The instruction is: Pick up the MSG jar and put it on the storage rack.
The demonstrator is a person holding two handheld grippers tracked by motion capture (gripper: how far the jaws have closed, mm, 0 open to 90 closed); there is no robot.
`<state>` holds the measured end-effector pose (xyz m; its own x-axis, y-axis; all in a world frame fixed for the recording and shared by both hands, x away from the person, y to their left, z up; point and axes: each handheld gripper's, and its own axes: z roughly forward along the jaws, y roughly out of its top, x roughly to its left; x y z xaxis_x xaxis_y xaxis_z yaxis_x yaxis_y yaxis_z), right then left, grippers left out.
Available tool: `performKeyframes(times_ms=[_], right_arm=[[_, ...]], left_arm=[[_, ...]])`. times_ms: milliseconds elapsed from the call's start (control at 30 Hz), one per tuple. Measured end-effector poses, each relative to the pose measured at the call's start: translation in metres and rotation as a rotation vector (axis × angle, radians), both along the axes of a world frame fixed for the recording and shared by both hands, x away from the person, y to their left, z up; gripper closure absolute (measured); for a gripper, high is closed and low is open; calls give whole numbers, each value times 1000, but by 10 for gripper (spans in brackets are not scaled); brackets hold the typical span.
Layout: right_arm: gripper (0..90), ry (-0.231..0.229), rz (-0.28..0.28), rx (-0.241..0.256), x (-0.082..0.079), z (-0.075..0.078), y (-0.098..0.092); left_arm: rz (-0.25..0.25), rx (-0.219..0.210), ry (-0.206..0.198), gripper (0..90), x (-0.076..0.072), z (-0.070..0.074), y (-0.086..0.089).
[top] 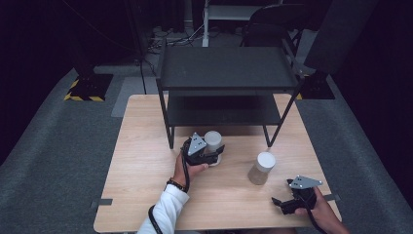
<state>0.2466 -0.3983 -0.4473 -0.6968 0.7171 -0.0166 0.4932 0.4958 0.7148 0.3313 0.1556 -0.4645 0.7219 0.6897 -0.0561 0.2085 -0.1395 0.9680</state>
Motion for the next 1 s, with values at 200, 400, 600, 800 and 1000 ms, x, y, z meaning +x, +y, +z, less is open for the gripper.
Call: performKeyframes(times_ms=[200, 400, 600, 800, 1000], right_arm=[[0, 0, 0, 0, 0, 0, 0], [0, 0, 0, 0, 0, 0, 0], [0, 0, 0, 0, 0, 0, 0], [0, 0, 0, 0, 0, 0, 0], [0, 0, 0, 0, 0, 0, 0]], left_arm=[[9, 0, -4, 350, -6, 16, -1], [23, 6, 0, 350, -13, 43, -7], [35, 3, -1, 350, -18, 70, -12], [34, 22, 0, 350, -18, 92, -16], [35, 9, -4, 350, -18, 108, -17]])
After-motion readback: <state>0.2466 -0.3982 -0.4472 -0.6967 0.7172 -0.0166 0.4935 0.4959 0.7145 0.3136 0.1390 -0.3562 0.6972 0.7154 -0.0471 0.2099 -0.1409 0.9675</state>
